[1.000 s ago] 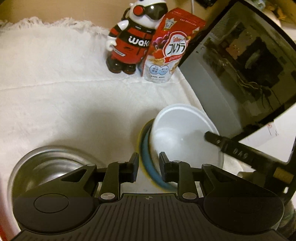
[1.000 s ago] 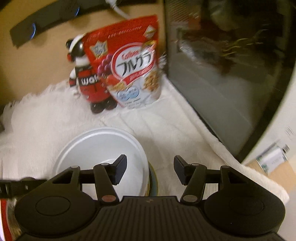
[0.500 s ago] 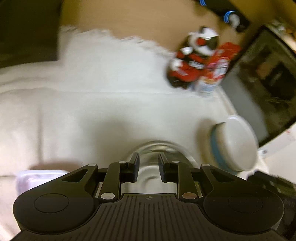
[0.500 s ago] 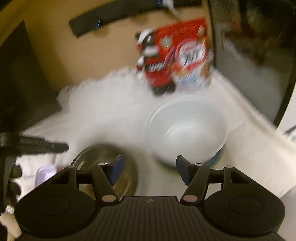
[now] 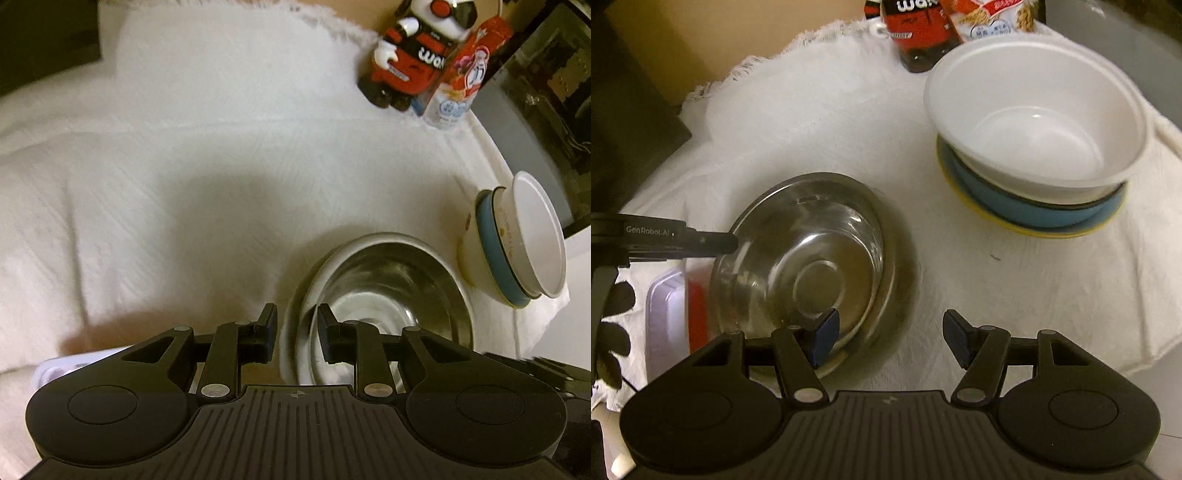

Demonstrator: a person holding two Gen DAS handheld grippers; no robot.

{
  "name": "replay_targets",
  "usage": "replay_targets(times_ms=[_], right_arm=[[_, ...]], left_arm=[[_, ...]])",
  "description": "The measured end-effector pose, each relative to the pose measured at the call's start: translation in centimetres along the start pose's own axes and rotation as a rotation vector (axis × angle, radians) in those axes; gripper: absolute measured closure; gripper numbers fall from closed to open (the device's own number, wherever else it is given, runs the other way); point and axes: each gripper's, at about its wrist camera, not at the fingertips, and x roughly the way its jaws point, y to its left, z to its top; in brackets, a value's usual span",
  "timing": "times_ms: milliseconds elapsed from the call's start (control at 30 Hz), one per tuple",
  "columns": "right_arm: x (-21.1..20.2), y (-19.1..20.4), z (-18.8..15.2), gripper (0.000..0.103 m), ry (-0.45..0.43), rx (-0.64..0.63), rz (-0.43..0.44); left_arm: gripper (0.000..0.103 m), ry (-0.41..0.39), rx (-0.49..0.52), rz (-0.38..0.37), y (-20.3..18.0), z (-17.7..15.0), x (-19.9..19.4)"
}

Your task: Organize plates and bowls

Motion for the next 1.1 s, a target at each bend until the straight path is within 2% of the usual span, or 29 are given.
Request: replay_targets(times_ms=[133, 233, 433, 567, 700, 833, 933, 1100], right_arm=[[2.1, 0.3, 0.2, 0.04, 0.043, 0.006, 0.035], [2.9, 1.0, 0.4, 0.039, 0.034, -0.033, 0.034], [3.5, 1.4, 0.7, 0.039, 0.03, -0.074, 0.029], [3.5, 1.6, 1.4, 0.039, 0.001, -0.081, 0.029], [3.9, 2.4, 2.9, 0.039, -0.031, -0.116, 0.019], [4.7, 2.4, 4.1, 0.039, -0.035, -0.125, 0.001], [5.2, 1.7, 4.0, 0.039, 0.0, -0.114, 0.002], [3.6, 2.4, 2.9, 0.039, 0.001, -0.181, 0.0]], left_arm=[[0.076, 0.047, 0.012, 0.005, -0.3, 0.4, 1.8], [0.069, 0.084, 0.019, 0.006, -0.7, 1.0, 3.4], [0.067, 0.114, 0.022, 0.026, -1.3, 2.3, 5.3], [0.066, 0.077, 0.052, 0.061, -1.6, 2.8, 4.7], [0.066, 0.061, 0.011, 0.071, -0.8, 3.8, 4.7], [0.066, 0.056, -0.053, 0.031, 0.2, 4.1, 4.6], [0.066, 0.044, -0.094, -0.011, 0.8, 3.9, 4.2], [0.067, -0.009, -0.149, -0.005, 1.0, 3.1, 2.2]])
